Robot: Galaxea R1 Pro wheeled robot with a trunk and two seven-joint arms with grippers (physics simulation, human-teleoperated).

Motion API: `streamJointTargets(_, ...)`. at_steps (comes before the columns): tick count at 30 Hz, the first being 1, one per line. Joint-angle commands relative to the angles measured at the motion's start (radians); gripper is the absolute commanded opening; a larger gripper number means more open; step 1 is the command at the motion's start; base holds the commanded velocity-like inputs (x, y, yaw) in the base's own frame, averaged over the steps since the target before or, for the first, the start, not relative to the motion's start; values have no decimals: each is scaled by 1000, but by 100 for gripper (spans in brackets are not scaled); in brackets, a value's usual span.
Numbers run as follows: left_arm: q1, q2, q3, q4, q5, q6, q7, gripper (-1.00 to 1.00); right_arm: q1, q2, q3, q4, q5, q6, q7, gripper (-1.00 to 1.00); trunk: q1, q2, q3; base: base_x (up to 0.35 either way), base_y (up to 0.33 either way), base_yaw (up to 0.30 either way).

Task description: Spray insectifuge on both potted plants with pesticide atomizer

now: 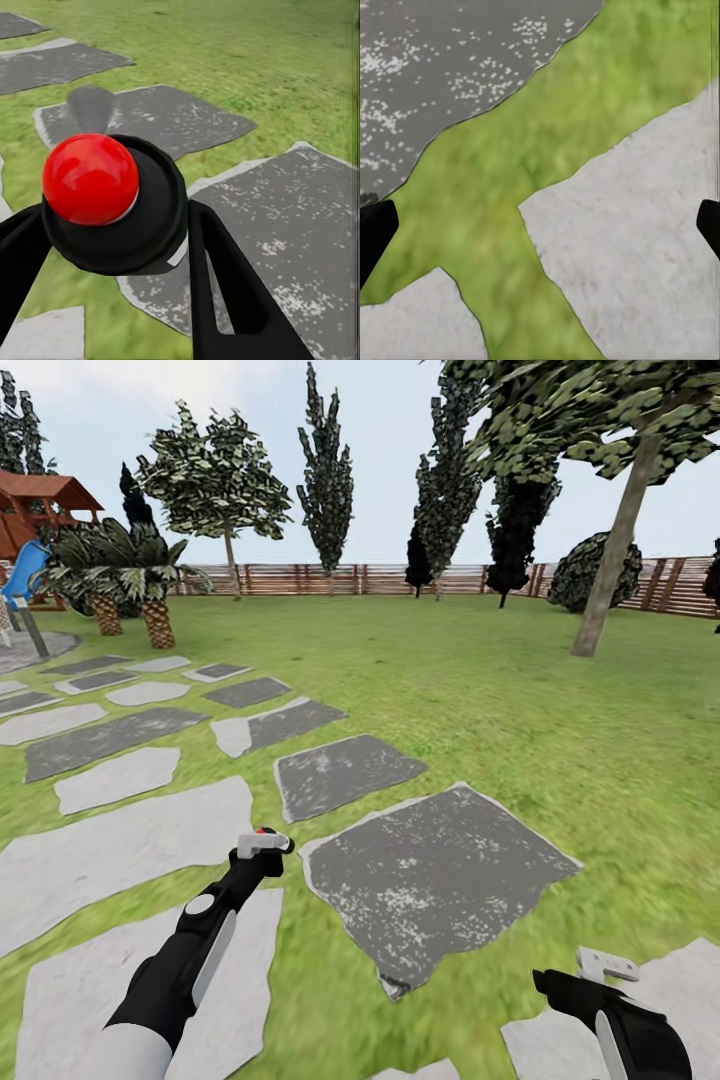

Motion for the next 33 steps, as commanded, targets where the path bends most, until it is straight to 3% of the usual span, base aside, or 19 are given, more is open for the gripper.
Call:
streamJointTargets(1,0,0,1,-2,9,8,-3,-100,-1,0,0,-1,1,5,1,100,-1,0,3,0,0,-229)
streamJointTargets(17,0,0,-2,-2,9,7,-3,-100,-1,0,0,-1,1,5,1,100,-62,112,53,0,0,-264)
streamJointTargets(33,0,0,-2,-2,9,7,-3,-100,-1,0,0,1,1,5,1,100,-123,224,103,0,0,-18)
